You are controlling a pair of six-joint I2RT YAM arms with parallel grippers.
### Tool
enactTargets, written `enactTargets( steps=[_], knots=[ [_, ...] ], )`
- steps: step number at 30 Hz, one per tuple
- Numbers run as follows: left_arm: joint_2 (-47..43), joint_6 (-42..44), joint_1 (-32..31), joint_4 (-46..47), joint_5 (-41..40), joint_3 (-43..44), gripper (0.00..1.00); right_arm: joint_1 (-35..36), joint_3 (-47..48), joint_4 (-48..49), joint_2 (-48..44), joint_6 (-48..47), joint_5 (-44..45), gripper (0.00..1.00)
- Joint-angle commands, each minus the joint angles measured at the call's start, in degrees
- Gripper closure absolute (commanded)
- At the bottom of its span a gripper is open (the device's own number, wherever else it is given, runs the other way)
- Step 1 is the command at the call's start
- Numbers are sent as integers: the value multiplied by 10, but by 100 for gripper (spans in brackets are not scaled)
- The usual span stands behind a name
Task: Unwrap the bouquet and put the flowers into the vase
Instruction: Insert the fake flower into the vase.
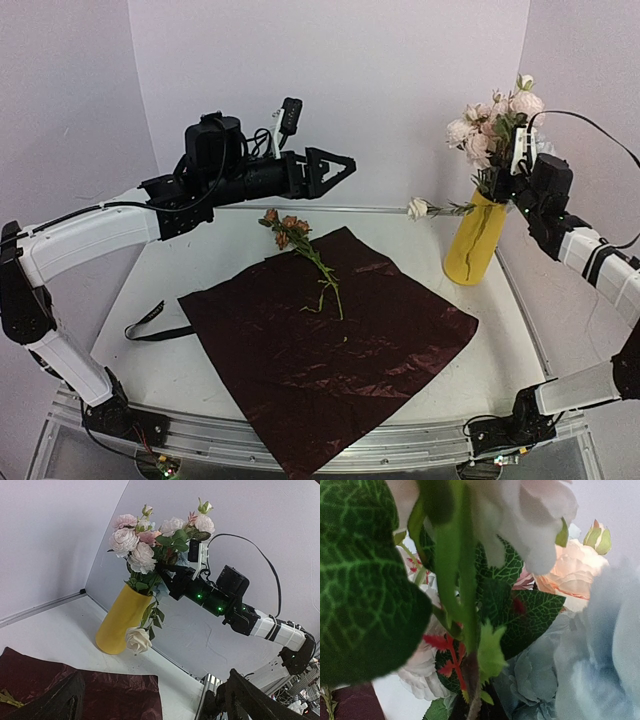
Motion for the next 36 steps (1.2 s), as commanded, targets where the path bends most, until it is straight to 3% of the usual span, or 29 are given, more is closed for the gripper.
enactTargets(
  steps=[1,21,23,25,27,36],
  knots=[
    [-9,3,4,9,7,22,1,-6,16,21,15,25,10,100],
    [-12,6,6,9,7,14,1,-40,4,-71,77,103,-18,100],
    [-11,7,6,9,8,13,1,-39,23,-94,74,101,-15,92],
    [-9,7,6,9,9,13,1,-40,46,-107,67,95,-19,71],
    [-5,7,6,9,11,15,0,-40,67,-114,60,87,-26,58],
    [10,8,6,9,14,27,1,-40,137,-161,49,78,-37,41]
  ],
)
